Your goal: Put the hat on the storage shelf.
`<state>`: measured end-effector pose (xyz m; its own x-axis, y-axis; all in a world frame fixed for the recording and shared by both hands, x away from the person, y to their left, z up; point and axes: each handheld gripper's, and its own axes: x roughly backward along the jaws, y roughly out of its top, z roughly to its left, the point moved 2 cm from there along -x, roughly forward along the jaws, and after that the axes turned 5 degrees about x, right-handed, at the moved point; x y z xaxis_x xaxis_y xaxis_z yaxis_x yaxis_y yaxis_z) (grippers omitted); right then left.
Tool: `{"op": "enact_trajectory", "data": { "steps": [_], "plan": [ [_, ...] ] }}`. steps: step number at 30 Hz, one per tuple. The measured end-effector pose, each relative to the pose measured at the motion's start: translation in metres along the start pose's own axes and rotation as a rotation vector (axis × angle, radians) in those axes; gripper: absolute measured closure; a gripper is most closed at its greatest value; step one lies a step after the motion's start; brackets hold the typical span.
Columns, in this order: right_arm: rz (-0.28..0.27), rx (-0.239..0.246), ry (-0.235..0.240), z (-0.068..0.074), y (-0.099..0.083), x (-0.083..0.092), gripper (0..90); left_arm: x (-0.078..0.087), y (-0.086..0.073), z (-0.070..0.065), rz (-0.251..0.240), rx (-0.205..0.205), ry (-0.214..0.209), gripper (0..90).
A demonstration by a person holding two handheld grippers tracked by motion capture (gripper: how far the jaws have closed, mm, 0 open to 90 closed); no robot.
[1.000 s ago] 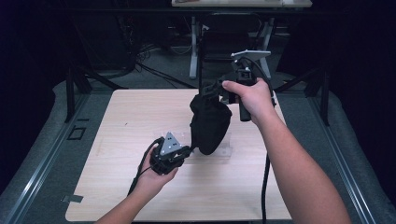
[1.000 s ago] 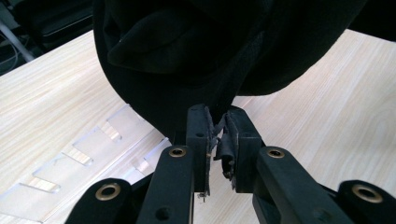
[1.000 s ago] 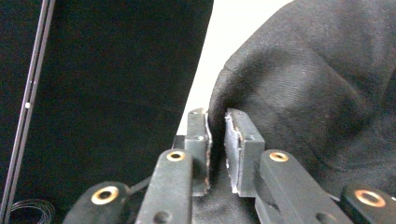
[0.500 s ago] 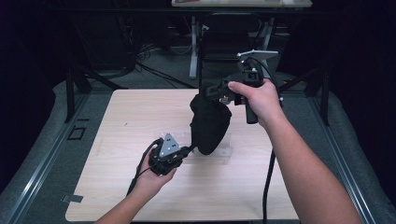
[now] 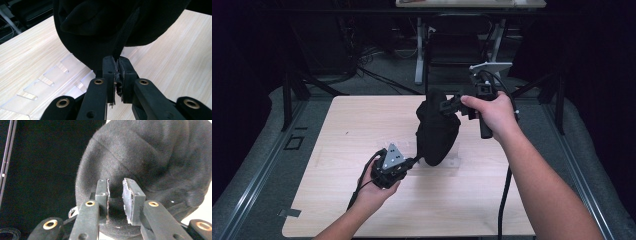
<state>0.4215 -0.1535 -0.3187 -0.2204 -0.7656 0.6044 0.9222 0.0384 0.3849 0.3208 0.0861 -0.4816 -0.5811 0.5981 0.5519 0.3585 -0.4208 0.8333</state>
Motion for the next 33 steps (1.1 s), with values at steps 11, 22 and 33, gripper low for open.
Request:
{"op": "enact_trajectory", "data": {
  "steps": [11, 22, 33],
  "plan": [
    [0.013, 0.02, 0.028, 0.014, 0.003, -0.016, 89.9, 0.003, -0.006, 0.005, -0.01, 0.02, 0.007, 86.0],
    [0.042, 0.044, 0.043, 0.022, 0.003, -0.034, 84.7, 0.006, -0.014, 0.011, -0.009, 0.03, 0.017, 86.4],
    [0.02, 0.023, 0.017, 0.014, 0.002, -0.025, 84.0, 0.007, -0.029, 0.018, 0.029, 0.005, 0.07, 86.7]
  ]
}}
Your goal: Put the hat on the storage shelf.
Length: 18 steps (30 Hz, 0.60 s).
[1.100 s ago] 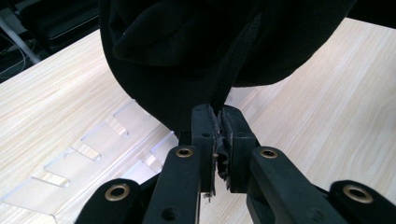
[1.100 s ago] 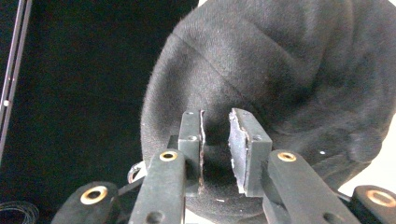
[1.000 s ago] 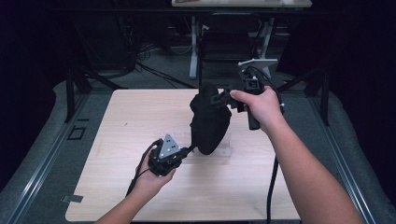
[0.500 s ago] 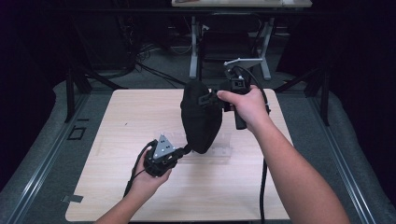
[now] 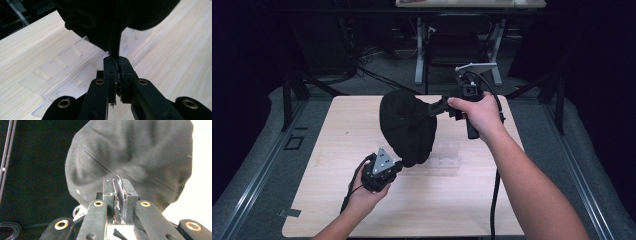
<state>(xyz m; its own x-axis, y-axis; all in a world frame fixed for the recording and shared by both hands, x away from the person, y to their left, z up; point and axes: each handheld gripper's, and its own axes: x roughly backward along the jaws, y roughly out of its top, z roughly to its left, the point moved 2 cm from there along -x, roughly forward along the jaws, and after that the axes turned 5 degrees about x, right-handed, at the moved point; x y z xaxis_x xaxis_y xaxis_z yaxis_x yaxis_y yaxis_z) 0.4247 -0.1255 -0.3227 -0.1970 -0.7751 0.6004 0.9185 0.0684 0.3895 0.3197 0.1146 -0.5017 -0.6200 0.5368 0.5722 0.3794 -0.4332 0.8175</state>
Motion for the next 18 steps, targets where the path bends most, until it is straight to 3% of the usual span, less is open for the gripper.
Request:
{"op": "enact_trajectory", "data": {
  "steps": [4, 7, 18],
  "plan": [
    [0.003, -0.003, 0.001, -0.004, -0.001, 0.002, 83.7, -0.009, -0.012, 0.001, 0.046, -0.02, 0.033, 86.3],
    [0.006, -0.005, 0.004, -0.007, -0.002, 0.002, 83.6, -0.008, -0.019, 0.006, 0.053, 0.006, 0.036, 86.2],
    [-0.002, 0.006, -0.043, -0.015, -0.01, 0.01, 81.1, -0.008, -0.025, 0.007, 0.038, 0.025, 0.022, 87.3]
  ]
}}
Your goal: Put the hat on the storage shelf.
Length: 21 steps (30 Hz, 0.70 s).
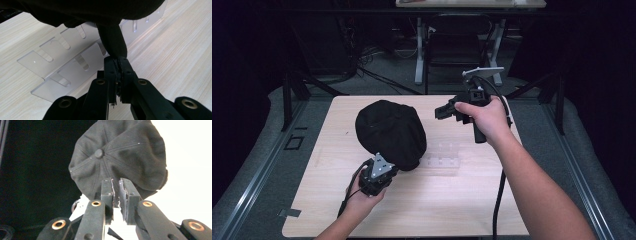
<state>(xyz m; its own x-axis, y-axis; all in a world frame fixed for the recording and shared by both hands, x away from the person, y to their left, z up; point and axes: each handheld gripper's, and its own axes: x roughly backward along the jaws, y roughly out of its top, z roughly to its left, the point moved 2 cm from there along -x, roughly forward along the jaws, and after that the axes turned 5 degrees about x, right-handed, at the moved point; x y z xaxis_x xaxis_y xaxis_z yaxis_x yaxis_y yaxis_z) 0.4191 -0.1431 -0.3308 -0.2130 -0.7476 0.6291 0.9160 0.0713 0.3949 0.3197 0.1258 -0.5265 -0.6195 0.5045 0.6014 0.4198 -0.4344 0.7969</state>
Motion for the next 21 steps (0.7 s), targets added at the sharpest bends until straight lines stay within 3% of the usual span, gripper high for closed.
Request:
{"op": "enact_trajectory", "data": {
  "steps": [6, 10, 13, 21],
  "plan": [
    [-0.011, 0.022, -0.06, -0.007, -0.008, 0.007, 79.1, 0.002, -0.003, 0.0, -0.002, 0.01, 0.002, 86.1],
    [-0.018, 0.027, -0.072, -0.013, -0.014, 0.012, 77.9, 0.006, -0.009, 0.005, -0.018, 0.054, -0.006, 77.5],
    [-0.027, 0.02, -0.086, -0.019, -0.019, 0.016, 77.7, 0.011, -0.014, 0.012, 0.0, 0.088, -0.008, 71.3],
    [-0.023, 0.031, -0.166, -0.033, -0.035, 0.026, 76.2, 0.022, -0.034, 0.033, 0.018, 0.166, 0.009, 60.0]
  ]
}}
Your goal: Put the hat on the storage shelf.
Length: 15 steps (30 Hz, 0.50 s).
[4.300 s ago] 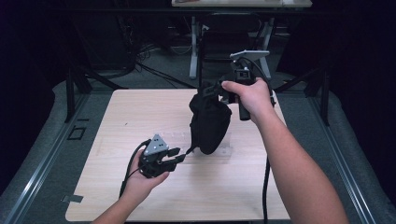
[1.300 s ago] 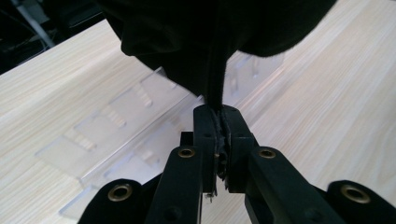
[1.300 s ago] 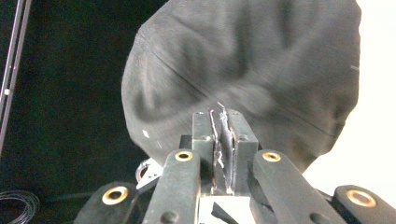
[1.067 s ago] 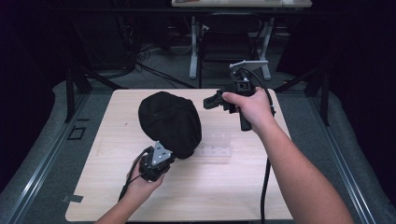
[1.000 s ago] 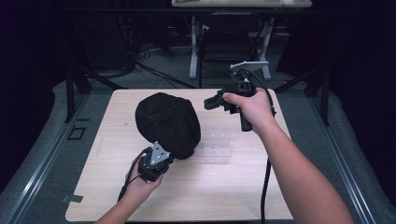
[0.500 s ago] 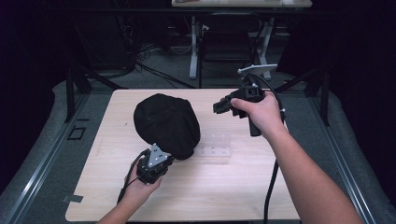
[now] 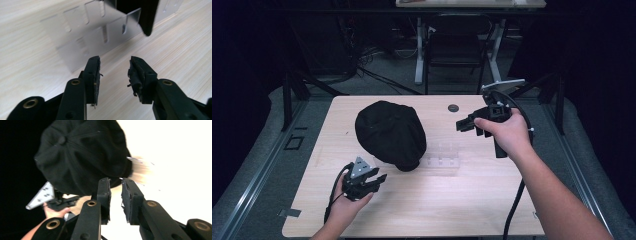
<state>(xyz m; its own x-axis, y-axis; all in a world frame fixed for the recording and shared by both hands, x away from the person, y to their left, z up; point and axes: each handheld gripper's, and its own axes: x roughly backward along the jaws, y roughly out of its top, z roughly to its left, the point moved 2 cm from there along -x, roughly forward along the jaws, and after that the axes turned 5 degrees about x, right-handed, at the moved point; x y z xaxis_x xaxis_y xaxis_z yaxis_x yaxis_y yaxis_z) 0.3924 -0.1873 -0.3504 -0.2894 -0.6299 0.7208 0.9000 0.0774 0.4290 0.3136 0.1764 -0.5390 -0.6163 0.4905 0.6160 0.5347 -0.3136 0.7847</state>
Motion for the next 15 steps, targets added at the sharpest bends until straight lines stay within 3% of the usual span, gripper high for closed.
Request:
{"op": "enact_trajectory", "data": {
  "steps": [4, 7, 11, 15],
  "plan": [
    [0.007, 0.012, -0.058, -0.008, -0.008, -0.001, 75.5, 0.007, -0.009, 0.01, 0.005, 0.023, 0.011, 57.3],
    [0.016, 0.015, -0.075, -0.013, -0.014, -0.004, 75.2, 0.01, -0.014, 0.017, -0.006, 0.041, 0.014, 56.0],
    [0.019, 0.022, -0.113, -0.02, -0.02, -0.01, 74.2, 0.013, -0.019, 0.026, -0.036, 0.095, 0.011, 53.2],
    [0.026, 0.029, -0.148, -0.028, -0.027, -0.018, 73.2, 0.012, -0.024, 0.033, -0.027, 0.113, 0.025, 52.5]
  ]
}}
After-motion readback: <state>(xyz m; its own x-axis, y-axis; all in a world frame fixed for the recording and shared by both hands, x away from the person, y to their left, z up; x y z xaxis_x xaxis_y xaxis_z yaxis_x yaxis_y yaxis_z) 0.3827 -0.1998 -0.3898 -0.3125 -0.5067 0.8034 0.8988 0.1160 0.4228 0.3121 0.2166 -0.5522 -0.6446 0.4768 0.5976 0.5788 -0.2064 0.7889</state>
